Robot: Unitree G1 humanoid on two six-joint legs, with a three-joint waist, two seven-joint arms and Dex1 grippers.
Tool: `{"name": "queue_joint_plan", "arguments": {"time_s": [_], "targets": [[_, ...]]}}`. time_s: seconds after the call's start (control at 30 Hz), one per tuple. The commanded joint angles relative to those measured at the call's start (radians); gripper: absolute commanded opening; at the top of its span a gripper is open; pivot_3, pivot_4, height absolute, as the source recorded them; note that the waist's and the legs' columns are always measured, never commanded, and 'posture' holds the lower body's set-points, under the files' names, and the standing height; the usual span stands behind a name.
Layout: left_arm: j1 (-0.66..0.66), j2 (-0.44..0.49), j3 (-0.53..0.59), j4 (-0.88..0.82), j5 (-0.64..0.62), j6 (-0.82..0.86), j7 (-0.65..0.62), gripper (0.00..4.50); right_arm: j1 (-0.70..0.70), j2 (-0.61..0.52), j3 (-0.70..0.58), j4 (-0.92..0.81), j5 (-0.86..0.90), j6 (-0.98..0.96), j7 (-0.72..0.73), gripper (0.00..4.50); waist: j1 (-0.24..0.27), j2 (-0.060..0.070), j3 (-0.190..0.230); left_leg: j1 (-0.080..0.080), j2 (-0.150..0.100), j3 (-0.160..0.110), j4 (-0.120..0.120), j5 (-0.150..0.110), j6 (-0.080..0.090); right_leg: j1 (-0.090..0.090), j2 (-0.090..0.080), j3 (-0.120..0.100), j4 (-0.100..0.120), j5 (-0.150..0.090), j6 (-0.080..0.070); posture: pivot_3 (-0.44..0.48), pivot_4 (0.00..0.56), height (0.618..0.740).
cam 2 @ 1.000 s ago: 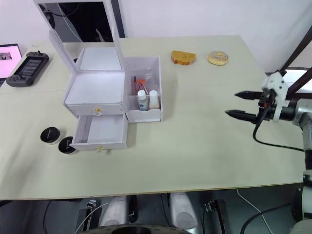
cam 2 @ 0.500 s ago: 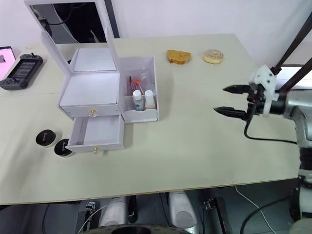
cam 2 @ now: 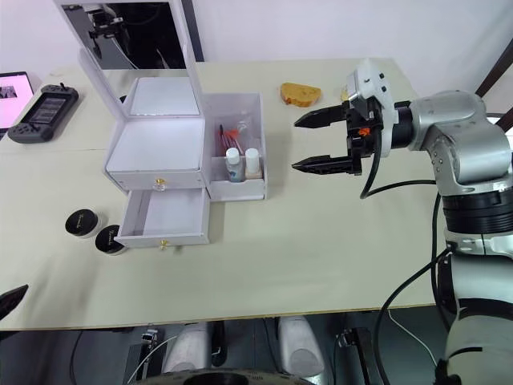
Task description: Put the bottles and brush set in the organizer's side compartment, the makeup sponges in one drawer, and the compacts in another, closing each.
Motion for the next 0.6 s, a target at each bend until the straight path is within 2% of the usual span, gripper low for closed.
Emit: {"name": "queue_joint_plan", "arguments": {"time_s": [0.03,0.3,0.6], "targets": [[-0.015,-0.077,-0.080,-0.093,0.027,-0.076,0.053,4.45,-0.040,-0.012,-0.020,-0.031,0.031,0.036,0.018,4.50,-0.001,0.000,0.000,0.000,0.000,0.000,0.000,0.000,0.000,0.000,0.000,0.000,0.000,0.000,0.000,0.000,0.150,0.740],[-0.106,-0.162,-0.303,-0.053,0.149,-0.193,0.130,4.45,-0.039,-0.019,-0.035,-0.082,0.026,0.053,-0.008,4.50,-0.001,0.000,-0.001,-0.002,0.000,-0.001,0.000,0.000,0.001,0.003,0.003,0.000,0.001,0.000,0.000,0.000,0.150,0.740],[-0.226,-0.163,-0.445,0.051,0.238,-0.277,0.197,4.45,-0.061,-0.041,-0.050,-0.153,0.047,0.141,-0.067,4.50,0.000,-0.001,-0.001,-0.001,0.000,-0.002,0.000,0.000,0.001,0.003,0.005,0.000,0.002,0.000,0.001,0.000,0.150,0.740]]}}
